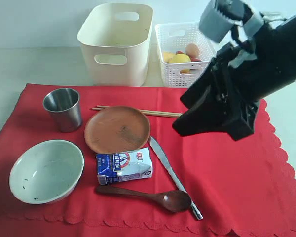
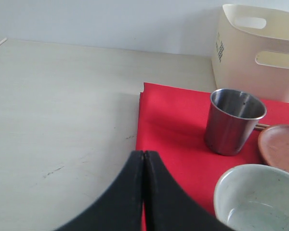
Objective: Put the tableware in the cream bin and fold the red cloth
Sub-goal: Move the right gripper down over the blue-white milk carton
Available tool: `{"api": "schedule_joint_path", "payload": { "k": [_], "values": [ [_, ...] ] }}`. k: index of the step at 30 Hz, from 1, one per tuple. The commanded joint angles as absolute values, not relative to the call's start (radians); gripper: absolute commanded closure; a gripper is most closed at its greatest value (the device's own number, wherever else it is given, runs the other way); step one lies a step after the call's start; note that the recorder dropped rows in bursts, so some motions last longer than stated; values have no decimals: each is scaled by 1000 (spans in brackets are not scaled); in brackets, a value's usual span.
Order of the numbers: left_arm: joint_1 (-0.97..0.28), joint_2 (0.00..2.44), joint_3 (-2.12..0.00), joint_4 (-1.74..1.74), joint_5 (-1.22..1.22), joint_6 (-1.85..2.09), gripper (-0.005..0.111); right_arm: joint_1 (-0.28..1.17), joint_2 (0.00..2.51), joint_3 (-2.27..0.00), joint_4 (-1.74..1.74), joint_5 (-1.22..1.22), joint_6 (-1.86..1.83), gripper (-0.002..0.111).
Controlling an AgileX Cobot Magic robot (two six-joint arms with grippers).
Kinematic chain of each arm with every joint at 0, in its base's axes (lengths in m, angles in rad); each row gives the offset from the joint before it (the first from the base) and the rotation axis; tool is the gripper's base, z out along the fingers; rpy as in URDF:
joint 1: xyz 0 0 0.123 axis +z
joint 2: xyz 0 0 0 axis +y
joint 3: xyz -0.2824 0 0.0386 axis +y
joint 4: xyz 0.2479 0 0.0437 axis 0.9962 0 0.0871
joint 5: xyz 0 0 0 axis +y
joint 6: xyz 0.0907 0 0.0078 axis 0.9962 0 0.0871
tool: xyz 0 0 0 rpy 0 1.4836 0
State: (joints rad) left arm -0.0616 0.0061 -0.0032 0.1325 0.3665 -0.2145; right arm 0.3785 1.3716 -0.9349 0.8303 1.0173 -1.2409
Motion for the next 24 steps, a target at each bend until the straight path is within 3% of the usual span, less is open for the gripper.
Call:
{"api": "schedule_joint_path", "payload": {
  "k": [1, 7, 14, 24],
  "values": [
    [-58, 0, 0, 127, 358, -215, 107, 447, 1434, -930, 842, 986, -1442, 49],
    [-58, 0, 0, 127, 358, -215, 107, 518, 1518, -930, 837, 897, -1543, 49],
    [-58, 0, 0, 127, 358, -215, 107, 570, 1607, -930, 834, 794, -1630, 36],
    [-58, 0, 0, 127, 358, -215, 107, 605, 1697, -934, 835, 702, -1678, 36]
  ]
}}
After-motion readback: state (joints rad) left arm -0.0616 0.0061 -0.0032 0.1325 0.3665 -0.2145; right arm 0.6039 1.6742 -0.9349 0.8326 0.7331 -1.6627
